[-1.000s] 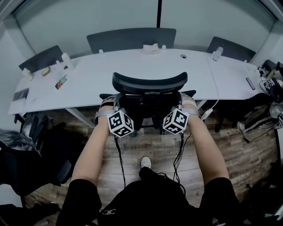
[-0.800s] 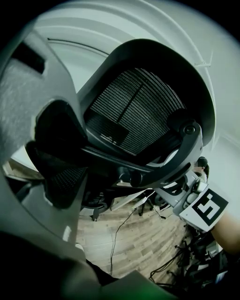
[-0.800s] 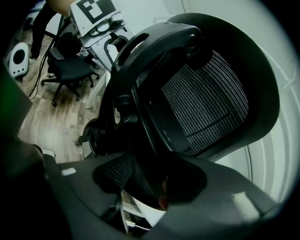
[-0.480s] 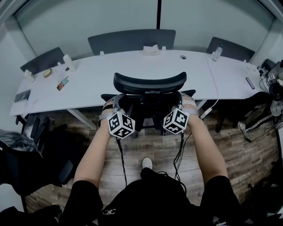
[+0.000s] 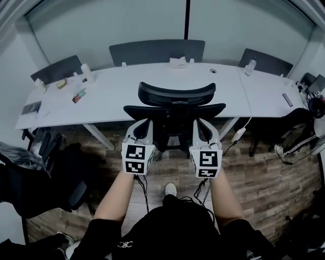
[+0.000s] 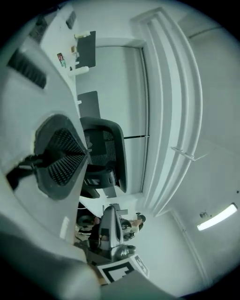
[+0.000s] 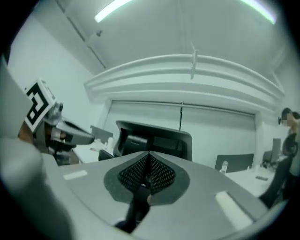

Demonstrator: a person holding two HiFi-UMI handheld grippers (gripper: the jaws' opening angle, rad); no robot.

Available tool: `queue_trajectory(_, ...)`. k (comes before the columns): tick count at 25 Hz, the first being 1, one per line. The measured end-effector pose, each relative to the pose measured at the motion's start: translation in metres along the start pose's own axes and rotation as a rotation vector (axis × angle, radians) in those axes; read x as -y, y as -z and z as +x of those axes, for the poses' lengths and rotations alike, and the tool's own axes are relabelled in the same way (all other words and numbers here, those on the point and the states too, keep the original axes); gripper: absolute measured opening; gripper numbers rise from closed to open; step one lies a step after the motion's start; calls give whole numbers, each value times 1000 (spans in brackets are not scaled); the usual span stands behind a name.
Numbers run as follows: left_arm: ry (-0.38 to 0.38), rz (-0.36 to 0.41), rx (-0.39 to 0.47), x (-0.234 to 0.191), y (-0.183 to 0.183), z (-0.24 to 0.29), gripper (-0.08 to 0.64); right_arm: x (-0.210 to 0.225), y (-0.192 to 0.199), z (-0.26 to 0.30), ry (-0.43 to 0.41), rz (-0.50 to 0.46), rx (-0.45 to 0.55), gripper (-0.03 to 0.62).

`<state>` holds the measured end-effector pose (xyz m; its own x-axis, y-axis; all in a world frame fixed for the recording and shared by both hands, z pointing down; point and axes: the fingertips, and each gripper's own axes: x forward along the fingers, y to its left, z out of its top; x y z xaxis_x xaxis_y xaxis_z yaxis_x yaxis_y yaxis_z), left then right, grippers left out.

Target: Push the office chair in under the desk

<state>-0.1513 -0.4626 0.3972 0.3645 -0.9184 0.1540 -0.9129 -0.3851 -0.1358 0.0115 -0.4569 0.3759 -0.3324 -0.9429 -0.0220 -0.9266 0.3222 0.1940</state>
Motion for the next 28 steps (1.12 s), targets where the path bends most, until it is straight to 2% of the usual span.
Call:
queue_trajectory(3, -12, -27, 11, 15, -1, -29, 4, -11, -13, -28, -7, 147, 15, 8)
queue_trajectory(5, -15, -37, 19, 24, -3, -47, 3, -17, -11, -45, -27, 230, -19, 7)
queue_trajectory(8, -29, -35, 30, 37, -3, -73, 3, -27, 1, -69, -51, 290, -82, 6)
queue_trajectory(11, -39, -15, 40, 46, -4, -92, 3, -35, 10, -86, -38, 242, -112, 6)
queue_trajectory(14, -16, -45, 32, 55, 4, -99, 3, -44, 11, -97, -28, 191, -121, 6)
queue_trajectory(17, 2, -86, 16, 59, 12, -106, 3, -55, 12, -106, -30, 170, -130, 6)
queue_trajectory(21, 5, -87, -13, 64, 25, -112, 3, -59, 16, -112, -35, 171, -141, 6)
queue_trajectory(28, -37, -19, -31, 60, 25, -116, 4, -62, 15, -113, -30, 173, -151, 6)
